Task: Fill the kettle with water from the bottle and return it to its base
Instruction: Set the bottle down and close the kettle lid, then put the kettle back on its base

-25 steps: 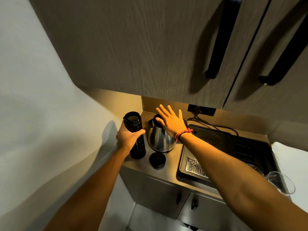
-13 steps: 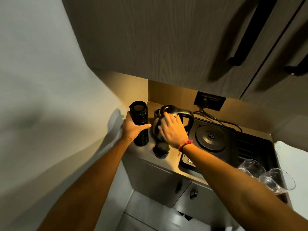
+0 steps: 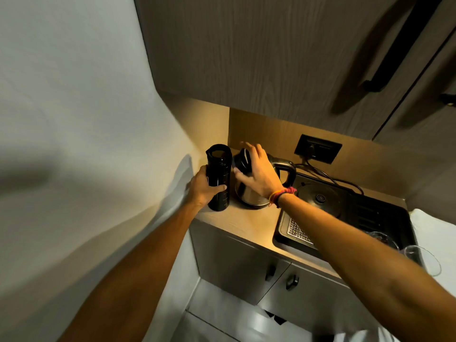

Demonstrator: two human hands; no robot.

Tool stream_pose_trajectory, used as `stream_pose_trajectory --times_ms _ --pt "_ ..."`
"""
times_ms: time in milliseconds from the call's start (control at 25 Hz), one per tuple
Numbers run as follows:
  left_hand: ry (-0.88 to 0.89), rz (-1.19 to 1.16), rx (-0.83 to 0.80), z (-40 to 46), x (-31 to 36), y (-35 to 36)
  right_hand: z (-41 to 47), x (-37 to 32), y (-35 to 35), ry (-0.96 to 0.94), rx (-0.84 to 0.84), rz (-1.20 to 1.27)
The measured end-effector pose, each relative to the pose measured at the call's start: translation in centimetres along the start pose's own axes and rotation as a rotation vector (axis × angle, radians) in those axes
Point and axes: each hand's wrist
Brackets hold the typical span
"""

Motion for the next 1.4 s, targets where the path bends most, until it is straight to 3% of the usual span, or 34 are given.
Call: stream_pose_trajectory --times_ms 80,240,480,720,800,920,1080,1200,1280,1400 --pt "0.052 -0.009 -0.004 0.0 0.3 -0.2 1.9 -3.0 -1.8 -0.023 -0.019 0.013" --pt "0.085 -0.009 0.002 0.2 0.9 -0.9 4.2 -5.2 -1.4 -0.133 -0.203 -0.189" --pt "0.036 0.094 0.001 0.7 1.2 -1.1 5.8 -6.5 -0.7 -0.152 -0.268 -0.327" --pt "0.030 0.083 -0.017 0.8 0.9 -1.1 5.1 -8.0 0.1 -0.017 -0.106 -0.444" --pt "0.069 0.204 0.027 0.4 1.1 -1.1 4.4 -7.9 0.1 0.033 -0.035 -0.385" --pt "0.256 0.481 0.156 -1.0 2.3 -1.2 3.3 -4.2 -0.7 0.087 0.070 -0.270" --pt "0.720 0.576 -0.110 -2.0 5.6 1.1 2.8 4.8 -3.1 0.148 0.121 -0.347" --pt "0.835 0.526 -0.237 -0.7 8.0 5.5 3.1 9.5 -4.6 0.250 -0.030 -0.437" --pt "0.794 0.551 -0.277 1.4 9.4 8.2 3.4 10.9 -4.9 0.278 -0.164 -0.465" --pt "0.510 0.658 -0.316 5.9 10.2 9.6 4.0 11.0 -4.9 0.308 -0.239 -0.399"
Point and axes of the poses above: each hand's wrist, its own z-axis towards the middle knuckle, its own y-axis out of the palm, x = y × z, and after that the axes turned 15 degrees about y, right-handed
